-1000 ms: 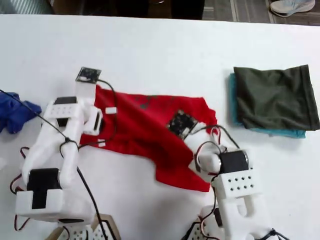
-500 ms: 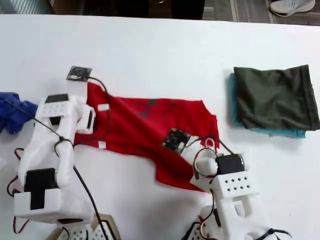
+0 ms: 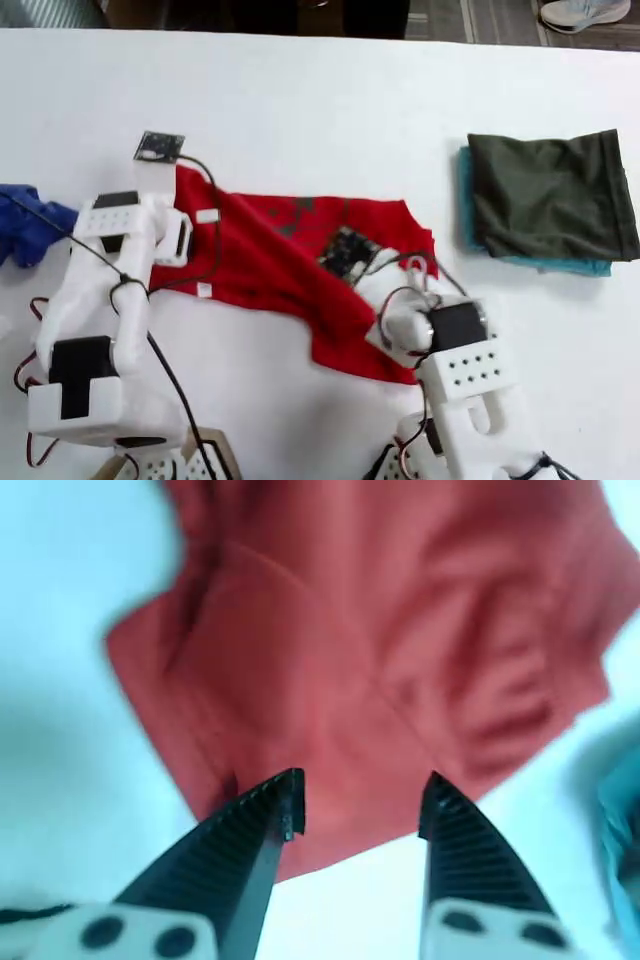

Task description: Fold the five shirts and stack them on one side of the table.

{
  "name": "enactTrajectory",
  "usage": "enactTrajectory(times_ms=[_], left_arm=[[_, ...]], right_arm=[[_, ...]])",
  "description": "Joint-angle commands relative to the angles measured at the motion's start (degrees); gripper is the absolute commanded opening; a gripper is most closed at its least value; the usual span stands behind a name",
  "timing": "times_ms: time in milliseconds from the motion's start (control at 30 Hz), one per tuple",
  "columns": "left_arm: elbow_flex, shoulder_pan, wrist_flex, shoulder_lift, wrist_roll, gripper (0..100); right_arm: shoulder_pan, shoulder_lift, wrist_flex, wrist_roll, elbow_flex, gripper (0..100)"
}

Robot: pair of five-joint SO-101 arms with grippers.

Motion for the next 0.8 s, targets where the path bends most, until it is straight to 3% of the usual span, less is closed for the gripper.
enactTrajectory(times_ms=[0, 133, 367, 767], left_arm=[[-0.22, 0.53, -0.88, -2.55, 0.53, 18], [-0.31, 0.53, -0.88, -2.55, 0.53, 18], [-0.31, 0.53, -0.88, -2.55, 0.53, 18], [-0.31, 0.35, -0.88, -2.55, 0.53, 18]], right_arm=[[-6.11, -0.92, 0.31, -0.62, -2.37, 17.2], [-10.15, 0.92, -3.21, -0.62, 2.37, 17.0], [-10.68, 9.36, -13.41, -1.23, 5.89, 17.0], [-20.62, 13.14, -10.59, -6.68, 4.22, 17.0]])
